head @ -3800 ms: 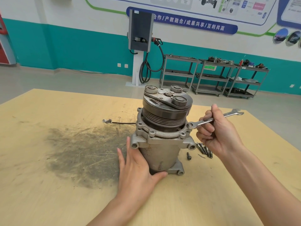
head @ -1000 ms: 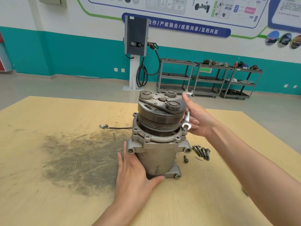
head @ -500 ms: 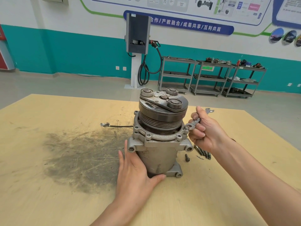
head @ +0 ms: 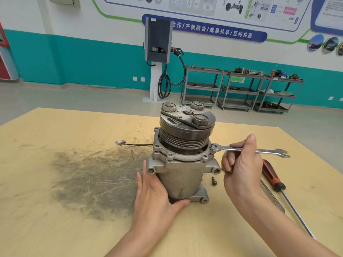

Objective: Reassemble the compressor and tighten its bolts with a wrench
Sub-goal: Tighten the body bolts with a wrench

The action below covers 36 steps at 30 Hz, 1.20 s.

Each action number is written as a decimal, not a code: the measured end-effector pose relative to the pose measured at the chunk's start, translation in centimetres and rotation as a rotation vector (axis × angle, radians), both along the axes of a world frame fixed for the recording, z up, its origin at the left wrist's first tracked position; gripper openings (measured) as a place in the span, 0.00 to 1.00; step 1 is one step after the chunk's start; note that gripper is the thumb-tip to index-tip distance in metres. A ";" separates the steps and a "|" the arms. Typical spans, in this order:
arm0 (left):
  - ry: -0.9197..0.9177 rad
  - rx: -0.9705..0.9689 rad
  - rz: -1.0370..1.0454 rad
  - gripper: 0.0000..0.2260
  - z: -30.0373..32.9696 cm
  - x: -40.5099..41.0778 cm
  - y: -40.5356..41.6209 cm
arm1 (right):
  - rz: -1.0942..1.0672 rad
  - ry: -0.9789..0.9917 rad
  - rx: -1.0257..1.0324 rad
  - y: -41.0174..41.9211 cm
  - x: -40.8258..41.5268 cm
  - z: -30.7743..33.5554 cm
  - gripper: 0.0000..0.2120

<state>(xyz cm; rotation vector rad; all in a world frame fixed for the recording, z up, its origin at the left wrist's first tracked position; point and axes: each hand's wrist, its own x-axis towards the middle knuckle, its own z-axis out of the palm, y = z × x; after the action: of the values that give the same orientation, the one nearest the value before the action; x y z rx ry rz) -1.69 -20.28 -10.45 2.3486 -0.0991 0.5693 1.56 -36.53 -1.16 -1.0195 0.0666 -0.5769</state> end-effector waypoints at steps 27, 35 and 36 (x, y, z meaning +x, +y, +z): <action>0.310 -0.033 0.001 0.52 0.9 -0.1 0.3 | -0.771 -0.254 -1.787 4.2 -4.0 2.2 0.29; 0.187 0.055 -0.018 0.43 0.2 0.2 0.2 | -0.747 -0.152 -1.833 4.8 -4.4 3.2 0.31; 0.167 0.050 -0.013 0.45 0.2 0.3 0.2 | -0.768 -0.195 -1.825 4.6 -4.5 3.3 0.29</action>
<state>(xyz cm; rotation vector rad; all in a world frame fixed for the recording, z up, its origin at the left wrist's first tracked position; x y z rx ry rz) -1.43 -20.13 -10.21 2.4324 -0.0524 0.3664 -2.90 -31.89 2.16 -2.7368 -0.3296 -1.5150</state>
